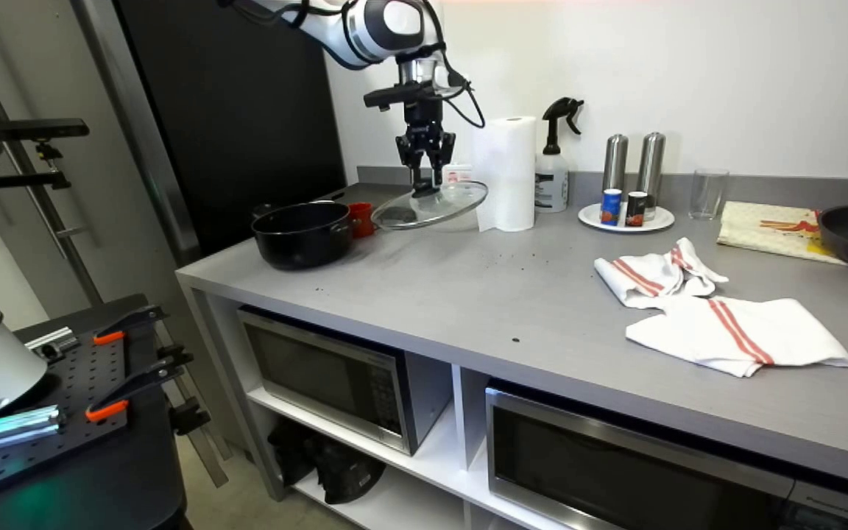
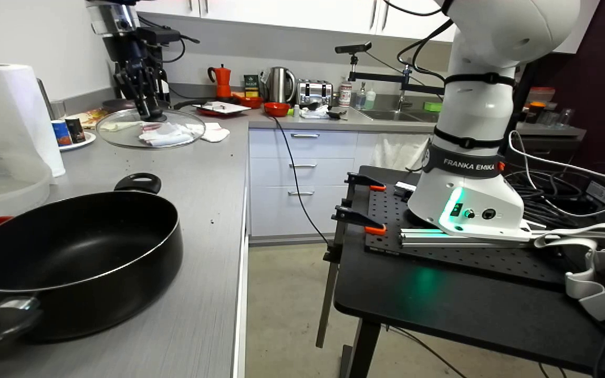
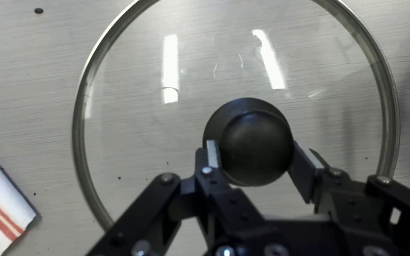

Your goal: Put the lid on the pot

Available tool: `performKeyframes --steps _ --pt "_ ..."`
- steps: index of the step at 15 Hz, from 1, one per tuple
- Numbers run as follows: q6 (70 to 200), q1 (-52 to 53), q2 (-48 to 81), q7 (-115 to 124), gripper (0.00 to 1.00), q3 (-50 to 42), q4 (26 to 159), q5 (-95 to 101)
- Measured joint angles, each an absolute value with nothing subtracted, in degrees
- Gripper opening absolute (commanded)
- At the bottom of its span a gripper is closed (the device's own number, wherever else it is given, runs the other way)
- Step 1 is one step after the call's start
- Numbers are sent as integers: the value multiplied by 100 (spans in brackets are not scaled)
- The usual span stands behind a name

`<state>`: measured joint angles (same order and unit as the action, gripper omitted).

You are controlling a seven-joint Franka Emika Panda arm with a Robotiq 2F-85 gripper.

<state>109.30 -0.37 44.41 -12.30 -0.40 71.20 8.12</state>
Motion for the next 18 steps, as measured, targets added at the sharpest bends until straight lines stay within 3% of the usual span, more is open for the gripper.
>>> performKeyframes --steps 18 --pt "10913 1023 3580 -1182 25 432 8495 1195"
